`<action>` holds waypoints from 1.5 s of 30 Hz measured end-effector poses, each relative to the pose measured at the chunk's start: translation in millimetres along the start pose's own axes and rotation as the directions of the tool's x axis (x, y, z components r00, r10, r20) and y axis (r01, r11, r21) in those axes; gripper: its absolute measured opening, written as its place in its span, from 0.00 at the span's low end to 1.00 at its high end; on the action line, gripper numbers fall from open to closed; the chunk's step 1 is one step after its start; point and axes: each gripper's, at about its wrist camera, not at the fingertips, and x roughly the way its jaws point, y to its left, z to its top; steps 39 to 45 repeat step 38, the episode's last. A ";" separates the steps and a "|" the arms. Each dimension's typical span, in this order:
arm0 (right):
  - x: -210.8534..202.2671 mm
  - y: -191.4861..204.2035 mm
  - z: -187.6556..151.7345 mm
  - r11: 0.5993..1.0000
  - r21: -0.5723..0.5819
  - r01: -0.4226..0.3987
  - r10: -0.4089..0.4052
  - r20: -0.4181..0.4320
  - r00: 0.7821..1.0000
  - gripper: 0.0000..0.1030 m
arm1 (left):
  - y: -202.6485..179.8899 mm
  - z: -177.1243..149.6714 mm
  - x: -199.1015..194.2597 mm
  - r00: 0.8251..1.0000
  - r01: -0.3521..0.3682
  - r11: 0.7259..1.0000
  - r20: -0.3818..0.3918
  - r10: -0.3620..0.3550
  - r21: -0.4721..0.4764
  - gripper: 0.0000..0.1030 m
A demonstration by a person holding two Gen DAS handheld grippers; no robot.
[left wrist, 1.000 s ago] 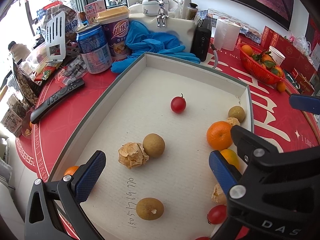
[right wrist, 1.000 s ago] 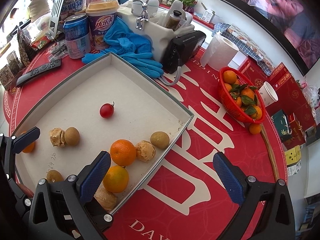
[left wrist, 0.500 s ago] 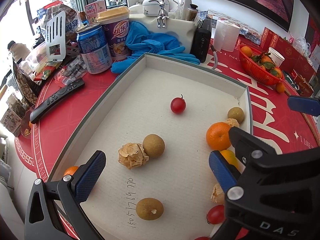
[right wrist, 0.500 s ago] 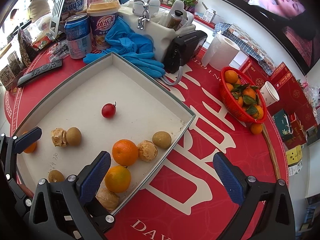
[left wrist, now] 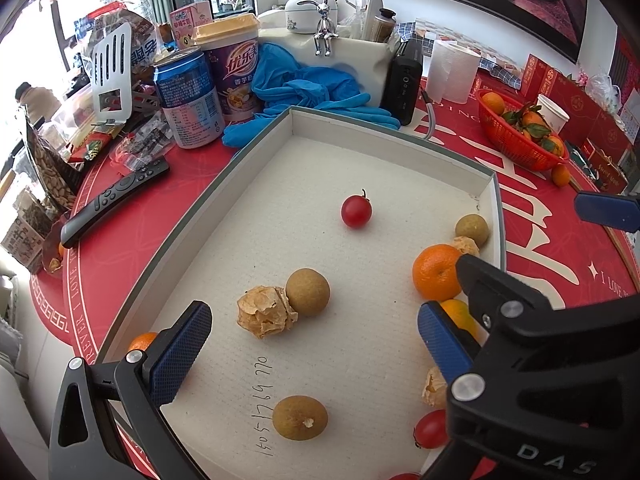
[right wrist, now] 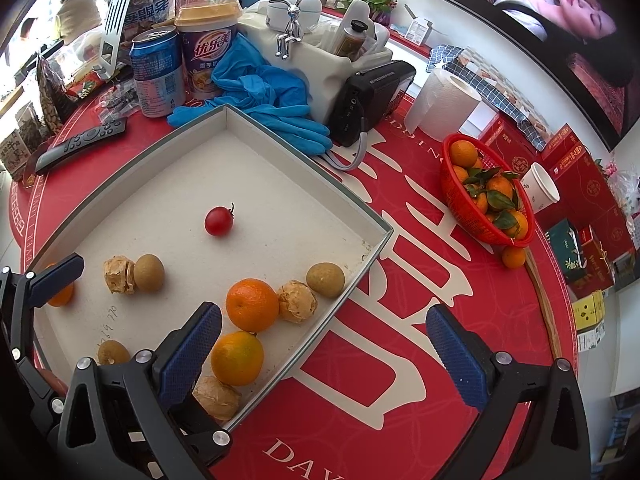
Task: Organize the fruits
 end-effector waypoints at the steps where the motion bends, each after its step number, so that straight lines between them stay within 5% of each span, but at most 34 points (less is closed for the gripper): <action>1: 0.0 0.0 0.0 1.000 0.000 0.000 0.000 0.000 1.000 1.00 | 0.1 0.0 0.0 1.000 0.001 1.000 0.000 -0.001 0.000 1.00; 45: 1.4 0.7 -1.5 1.000 0.005 -0.019 0.019 -0.008 1.000 1.00 | -1.7 0.5 -2.1 0.999 -0.017 1.000 0.034 0.016 0.022 1.00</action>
